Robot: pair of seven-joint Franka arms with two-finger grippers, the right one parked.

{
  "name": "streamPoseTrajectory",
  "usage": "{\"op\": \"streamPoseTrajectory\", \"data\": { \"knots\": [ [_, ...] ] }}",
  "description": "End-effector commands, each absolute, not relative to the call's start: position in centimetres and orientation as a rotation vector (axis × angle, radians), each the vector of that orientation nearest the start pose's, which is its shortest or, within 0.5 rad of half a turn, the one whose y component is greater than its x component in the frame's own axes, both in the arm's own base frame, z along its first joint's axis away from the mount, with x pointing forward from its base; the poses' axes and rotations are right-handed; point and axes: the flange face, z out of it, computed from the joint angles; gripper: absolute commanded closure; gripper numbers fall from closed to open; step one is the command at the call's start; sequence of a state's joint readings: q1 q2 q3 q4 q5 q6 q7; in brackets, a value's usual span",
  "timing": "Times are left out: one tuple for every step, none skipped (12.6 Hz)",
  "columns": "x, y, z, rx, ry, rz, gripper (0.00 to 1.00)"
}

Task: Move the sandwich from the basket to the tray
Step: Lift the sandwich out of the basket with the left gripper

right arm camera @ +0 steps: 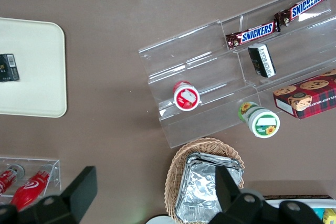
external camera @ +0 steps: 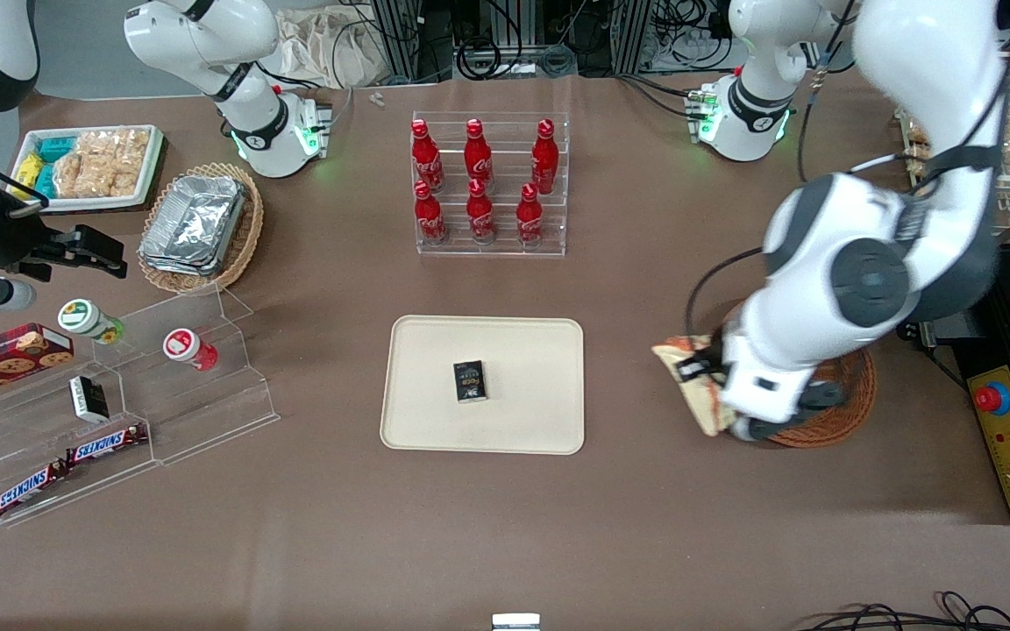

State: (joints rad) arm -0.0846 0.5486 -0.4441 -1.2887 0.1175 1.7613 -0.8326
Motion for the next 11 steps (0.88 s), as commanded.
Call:
{"op": "streamPoseTrajectory", "data": {
  "knots": [
    [64.9,-35.4,40.9,-3.207,-0.371,0.175,1.00],
    [64.7,-37.9,38.5,-3.219,-0.323,0.148,1.00],
    [64.4,-39.9,36.1,-3.205,-0.244,0.077,1.00],
    [63.8,-41.5,33.3,-3.182,-0.190,0.058,1.00],
    [63.3,-42.5,31.3,-3.175,-0.165,0.076,1.00],
    [62.8,-43.4,29.4,-3.174,-0.133,0.086,1.00],
    [62.8,-43.5,27.1,-3.152,-0.104,0.089,1.00],
    [62.7,-43.5,25.7,-3.136,-0.077,0.088,1.00],
    [62.0,-44.3,24.9,-3.127,-0.045,0.106,1.00],
    [61.3,-44.8,24.3,-3.116,-0.021,0.128,1.00],
    [60.8,-44.8,23.4,-3.104,-0.013,0.153,0.98]
  ]
}}
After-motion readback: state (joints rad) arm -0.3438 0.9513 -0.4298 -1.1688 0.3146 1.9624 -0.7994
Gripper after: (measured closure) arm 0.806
